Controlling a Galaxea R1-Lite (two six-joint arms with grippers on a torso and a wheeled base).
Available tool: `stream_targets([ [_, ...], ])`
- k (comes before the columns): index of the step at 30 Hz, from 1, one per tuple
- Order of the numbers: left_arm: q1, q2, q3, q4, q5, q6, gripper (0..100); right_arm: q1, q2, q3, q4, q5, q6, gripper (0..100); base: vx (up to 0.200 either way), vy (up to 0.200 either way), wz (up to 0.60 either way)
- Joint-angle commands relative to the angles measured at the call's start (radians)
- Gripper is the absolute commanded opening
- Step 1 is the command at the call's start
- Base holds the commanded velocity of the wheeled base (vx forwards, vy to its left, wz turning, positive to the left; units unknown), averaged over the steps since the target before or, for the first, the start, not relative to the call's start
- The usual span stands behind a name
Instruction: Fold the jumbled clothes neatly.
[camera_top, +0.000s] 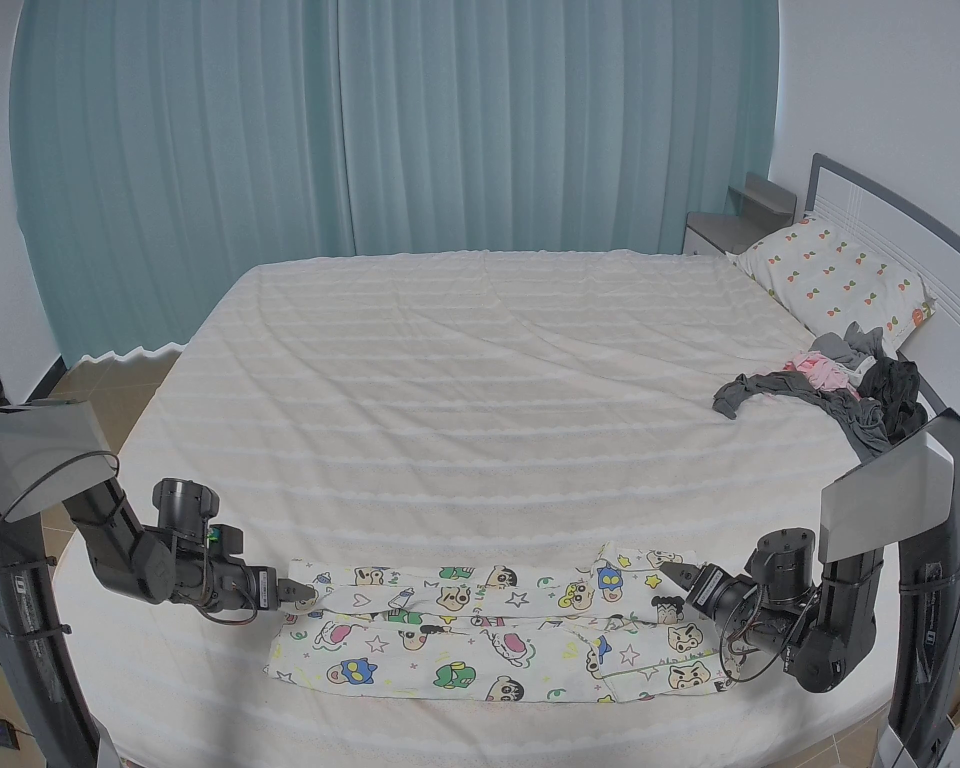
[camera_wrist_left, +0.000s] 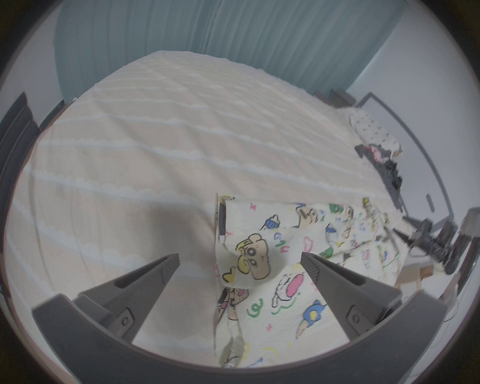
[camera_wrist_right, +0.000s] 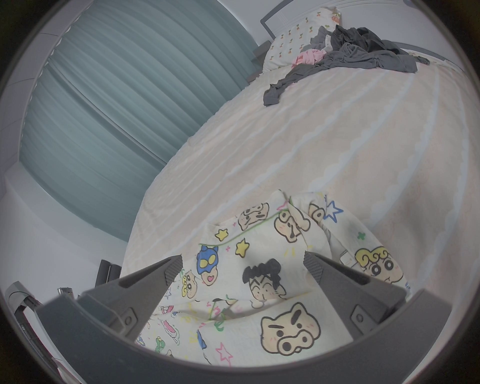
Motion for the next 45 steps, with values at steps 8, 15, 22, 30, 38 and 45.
stream_targets([
  [8, -0.102, 0.083, -0.006, 0.001, 0.135, 0.015, 100, 0.005, -0.034, 0.011, -0.013, -0.002, -0.004, 100, 0.0, 0.0, 0.0],
  [15, -0.174, 0.1, -0.008, -0.02, 0.215, -0.025, 100, 0.005, -0.037, 0.011, -0.013, -0.003, -0.004, 100, 0.0, 0.0, 0.0],
  [22, -0.205, 0.086, -0.005, -0.012, 0.246, -0.086, 100, 0.003, -0.044, 0.013, -0.013, -0.003, -0.002, 100, 0.0, 0.0, 0.0],
  [30, -0.127, -0.003, 0.055, -0.019, 0.189, -0.091, 100, 0.005, -0.043, 0.013, -0.013, -0.003, -0.002, 100, 0.0, 0.0, 0.0],
  [38, -0.13, 0.009, 0.0, -0.022, 0.19, -0.235, 100, 0.005, -0.037, 0.011, -0.013, -0.005, -0.002, 100, 0.0, 0.0, 0.0],
  [45, -0.173, 0.067, -0.037, -0.022, 0.253, -0.24, 100, 0.005, -0.035, 0.011, -0.013, -0.003, -0.004, 100, 0.0, 0.0, 0.0],
])
